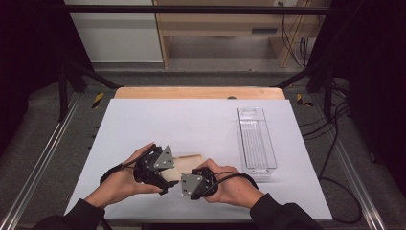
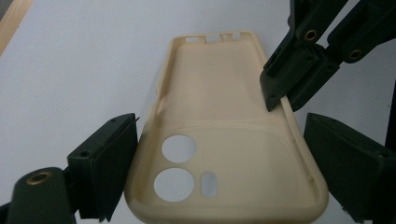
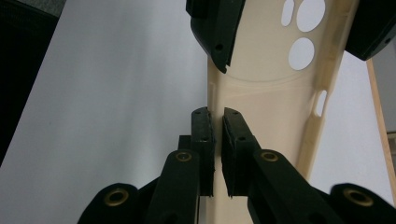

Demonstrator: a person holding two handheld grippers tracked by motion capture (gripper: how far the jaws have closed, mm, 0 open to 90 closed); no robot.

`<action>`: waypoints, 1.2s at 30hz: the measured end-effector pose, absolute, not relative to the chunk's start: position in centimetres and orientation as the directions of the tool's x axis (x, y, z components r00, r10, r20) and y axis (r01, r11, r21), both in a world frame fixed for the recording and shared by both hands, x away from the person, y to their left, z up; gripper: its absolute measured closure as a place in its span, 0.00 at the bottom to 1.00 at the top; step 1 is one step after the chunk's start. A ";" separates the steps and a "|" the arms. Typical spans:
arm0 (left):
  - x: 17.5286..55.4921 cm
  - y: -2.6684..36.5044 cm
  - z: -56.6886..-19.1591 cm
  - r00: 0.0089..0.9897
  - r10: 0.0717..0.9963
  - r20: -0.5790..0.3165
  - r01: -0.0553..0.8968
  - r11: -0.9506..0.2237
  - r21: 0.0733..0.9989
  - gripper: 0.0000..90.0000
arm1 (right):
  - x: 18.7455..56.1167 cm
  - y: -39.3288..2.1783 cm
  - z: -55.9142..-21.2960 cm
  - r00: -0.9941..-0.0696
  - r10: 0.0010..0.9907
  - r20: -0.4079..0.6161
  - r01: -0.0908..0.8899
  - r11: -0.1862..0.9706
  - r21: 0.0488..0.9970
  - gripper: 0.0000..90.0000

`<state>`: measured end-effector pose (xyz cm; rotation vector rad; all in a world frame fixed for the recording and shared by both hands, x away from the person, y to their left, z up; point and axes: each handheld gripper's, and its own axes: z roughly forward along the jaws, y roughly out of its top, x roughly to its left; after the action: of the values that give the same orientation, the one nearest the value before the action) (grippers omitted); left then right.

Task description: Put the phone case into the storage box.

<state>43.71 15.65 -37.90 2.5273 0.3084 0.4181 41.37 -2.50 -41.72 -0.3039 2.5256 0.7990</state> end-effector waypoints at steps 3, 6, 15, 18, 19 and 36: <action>43.7 15.9 -37.8 0.923 0.306 0.233 0.121 -0.806 0.579 0.11 | 41.4 -2.6 -41.6 -0.864 -0.064 -0.499 -0.341 0.804 0.488 0.94; 43.2 16.2 -37.2 0.910 0.325 0.256 0.112 -0.789 0.604 0.10 | 41.4 -2.8 -41.4 -0.861 -0.058 -0.505 -0.337 0.809 0.481 0.94; 42.6 19.5 -36.4 0.810 0.568 0.147 0.228 -0.536 0.813 0.09 | 43.0 -3.9 -41.1 -0.854 0.015 -0.520 -0.285 0.823 0.492 0.94; 41.9 20.7 -37.1 0.759 0.641 0.118 0.247 -0.451 0.858 0.09 | 43.7 -4.3 -41.0 -0.849 0.048 -0.526 -0.261 0.827 0.498 0.94; 41.7 21.0 -37.5 0.741 0.662 0.114 0.253 -0.431 0.866 0.09 | 43.9 -4.3 -41.0 -0.847 0.062 -0.528 -0.254 0.826 0.503 0.94; 41.1 23.9 -43.4 0.555 0.824 0.112 0.251 -0.294 0.922 0.08 | 46.3 -6.0 -39.0 -0.775 0.341 -0.532 -0.101 0.764 0.637 0.94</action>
<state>41.15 23.88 -43.40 1.8233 0.8837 0.7438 46.32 -5.98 -38.98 0.1782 2.3039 0.8805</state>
